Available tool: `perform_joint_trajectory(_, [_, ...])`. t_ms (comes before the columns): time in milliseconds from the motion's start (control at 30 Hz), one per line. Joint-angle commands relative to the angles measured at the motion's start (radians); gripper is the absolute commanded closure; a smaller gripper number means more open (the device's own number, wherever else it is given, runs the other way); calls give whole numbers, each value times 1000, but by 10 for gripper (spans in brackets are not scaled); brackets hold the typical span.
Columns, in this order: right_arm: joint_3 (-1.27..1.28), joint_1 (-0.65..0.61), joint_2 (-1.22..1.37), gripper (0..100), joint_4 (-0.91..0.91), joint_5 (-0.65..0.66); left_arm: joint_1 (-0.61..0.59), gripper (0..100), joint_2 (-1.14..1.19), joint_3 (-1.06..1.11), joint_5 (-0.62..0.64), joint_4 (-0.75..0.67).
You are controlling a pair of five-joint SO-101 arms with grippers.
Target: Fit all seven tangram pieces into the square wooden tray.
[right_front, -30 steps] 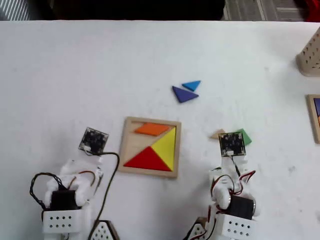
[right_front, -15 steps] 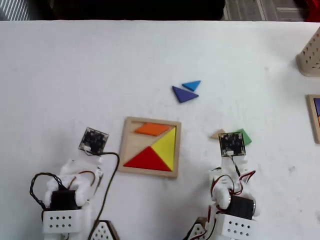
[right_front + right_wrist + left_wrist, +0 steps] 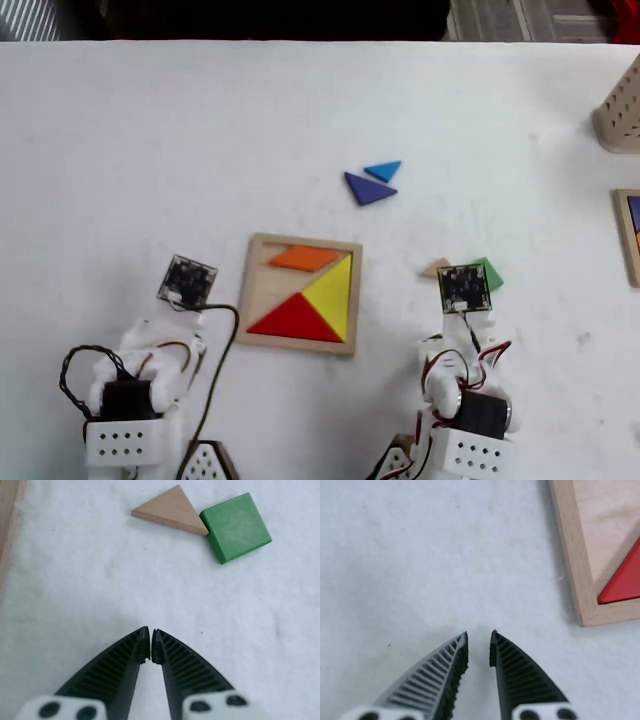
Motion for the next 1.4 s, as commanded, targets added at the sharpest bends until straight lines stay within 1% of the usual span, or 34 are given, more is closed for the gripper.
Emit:
perform_joint_trajectory(0, [8, 7, -5, 981, -10, -2, 5, 902, -10, -23, -8, 9])
perform_joint_trajectory(700, [8, 4, -5, 981, -10, -5, 5, 902, -10, -23, -8, 9])
perform_joint_trajectory(767, [8, -7, -5, 981, -10, -8, 5, 902, -10, -23, -8, 9])
perform_joint_trajectory(933, [8, -108, -5, 981, -10, -6, 5, 902, -10, -23, -8, 9])
perform_joint_trajectory(1000, [8, -130, -5, 981, -10, -5, 5, 902, -10, -23, -8, 9])
perform_joint_trajectory(1300, [8, -130, -5, 981, -10, 0, 5, 902, -10, -23, -8, 9])
perform_joint_trajectory(1367, [8, -113, -5, 981, -10, 0, 5, 902, -10, -23, -8, 9])
